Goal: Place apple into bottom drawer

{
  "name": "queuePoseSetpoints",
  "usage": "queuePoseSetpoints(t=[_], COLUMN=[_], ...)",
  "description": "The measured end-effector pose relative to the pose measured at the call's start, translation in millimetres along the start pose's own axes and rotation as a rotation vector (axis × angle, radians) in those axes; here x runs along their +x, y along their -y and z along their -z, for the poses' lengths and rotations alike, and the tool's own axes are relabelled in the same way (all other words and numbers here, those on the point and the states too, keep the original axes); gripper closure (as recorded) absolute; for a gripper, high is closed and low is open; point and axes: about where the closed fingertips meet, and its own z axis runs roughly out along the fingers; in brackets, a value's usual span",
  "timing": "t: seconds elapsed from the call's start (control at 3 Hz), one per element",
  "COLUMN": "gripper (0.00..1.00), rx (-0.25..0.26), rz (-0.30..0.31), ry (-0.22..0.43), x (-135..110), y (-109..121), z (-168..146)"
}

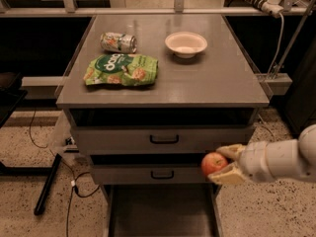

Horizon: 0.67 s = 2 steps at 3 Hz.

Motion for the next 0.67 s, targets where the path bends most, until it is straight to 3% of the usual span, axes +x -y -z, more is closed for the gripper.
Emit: queuePoseSetpoints(t=[0.33, 0.67], gripper=[1.0, 1.0], rx=[-0.042, 0.003], rz=[-0.051, -0.041], ry=[-0.021, 0.017], x=[52, 83], y=[-13, -11], z=[-72, -121])
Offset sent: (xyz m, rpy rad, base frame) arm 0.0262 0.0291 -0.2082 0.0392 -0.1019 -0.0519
